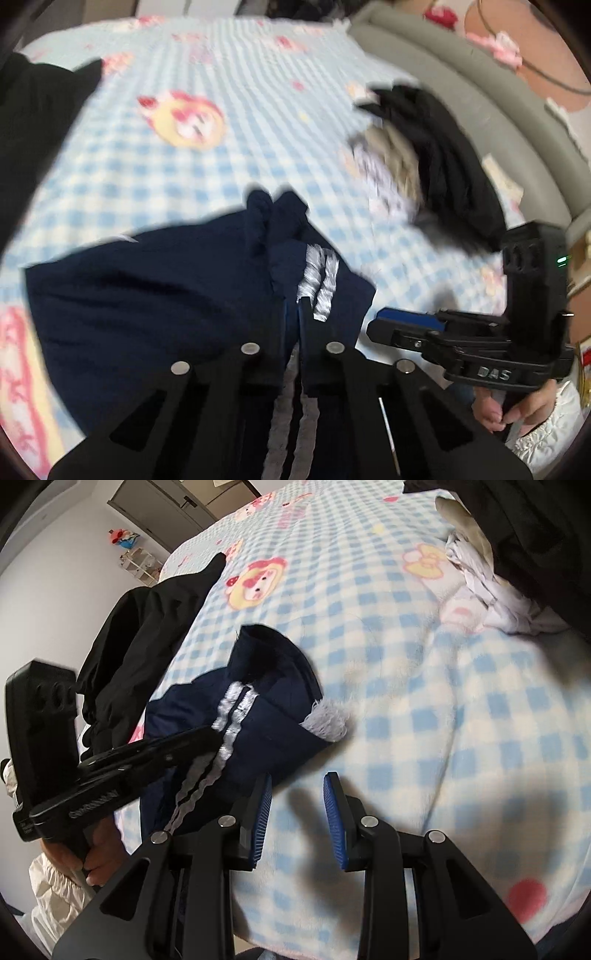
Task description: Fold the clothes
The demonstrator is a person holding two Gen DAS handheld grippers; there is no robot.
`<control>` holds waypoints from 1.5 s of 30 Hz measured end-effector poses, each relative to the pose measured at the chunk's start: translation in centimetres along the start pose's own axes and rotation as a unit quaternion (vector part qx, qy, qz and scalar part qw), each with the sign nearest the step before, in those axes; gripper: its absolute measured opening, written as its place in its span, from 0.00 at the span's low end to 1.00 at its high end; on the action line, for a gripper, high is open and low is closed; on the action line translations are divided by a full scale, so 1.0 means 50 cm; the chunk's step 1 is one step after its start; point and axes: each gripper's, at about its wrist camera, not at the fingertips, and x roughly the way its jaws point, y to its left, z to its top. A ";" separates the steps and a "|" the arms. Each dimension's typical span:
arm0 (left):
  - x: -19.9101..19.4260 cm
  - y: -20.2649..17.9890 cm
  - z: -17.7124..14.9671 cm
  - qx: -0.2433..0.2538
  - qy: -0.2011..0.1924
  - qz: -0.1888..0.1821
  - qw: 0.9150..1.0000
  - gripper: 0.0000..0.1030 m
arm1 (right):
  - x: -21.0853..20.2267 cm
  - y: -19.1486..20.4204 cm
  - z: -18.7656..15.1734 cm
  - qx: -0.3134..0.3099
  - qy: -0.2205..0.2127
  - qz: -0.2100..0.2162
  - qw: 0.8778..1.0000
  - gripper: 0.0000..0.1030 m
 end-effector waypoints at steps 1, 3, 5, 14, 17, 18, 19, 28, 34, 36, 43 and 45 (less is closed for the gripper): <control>-0.021 0.009 0.001 -0.009 -0.016 0.001 1.000 0.05 | 0.000 0.004 0.004 -0.001 -0.003 0.001 1.000 0.29; -0.070 0.042 0.000 -0.037 -0.048 0.015 0.998 0.05 | -0.003 0.013 0.013 -0.006 -0.010 0.002 1.000 0.29; -0.107 0.085 0.000 -0.063 -0.071 0.028 0.995 0.04 | -0.005 0.023 0.023 -0.012 -0.016 0.001 1.000 0.29; -0.148 0.239 -0.021 -0.128 -0.078 0.124 0.981 0.04 | 0.031 0.051 0.079 -0.037 -0.014 -0.013 0.999 0.29; -0.146 0.261 -0.030 -0.150 -0.082 0.058 0.984 0.06 | 0.049 0.055 0.103 -0.047 -0.016 -0.029 0.998 0.33; -0.139 0.254 -0.027 -0.143 -0.083 0.043 0.985 0.08 | 0.056 0.052 0.113 -0.045 -0.018 -0.039 0.998 0.35; -0.131 0.248 -0.023 -0.135 -0.083 0.033 0.987 0.10 | 0.062 0.046 0.119 -0.037 -0.017 -0.048 0.998 0.35; -0.025 0.220 -0.002 -0.108 -0.025 0.071 0.991 0.23 | 0.073 0.033 0.129 -0.025 -0.016 -0.062 0.998 0.36; -0.097 0.208 -0.018 -0.113 -0.080 0.077 0.987 0.04 | 0.071 0.028 0.138 -0.024 -0.021 -0.071 0.997 0.36; -0.121 0.225 -0.025 -0.126 -0.085 0.090 0.984 0.04 | 0.070 0.032 0.143 -0.025 -0.027 -0.073 0.997 0.36; -0.084 0.284 -0.063 -0.145 -0.031 0.115 0.982 0.04 | 0.131 0.085 0.181 -0.058 -0.006 -0.037 0.998 0.36; -0.075 0.283 -0.068 -0.140 -0.027 0.118 0.983 0.04 | 0.152 0.106 0.185 -0.074 0.004 -0.027 0.997 0.36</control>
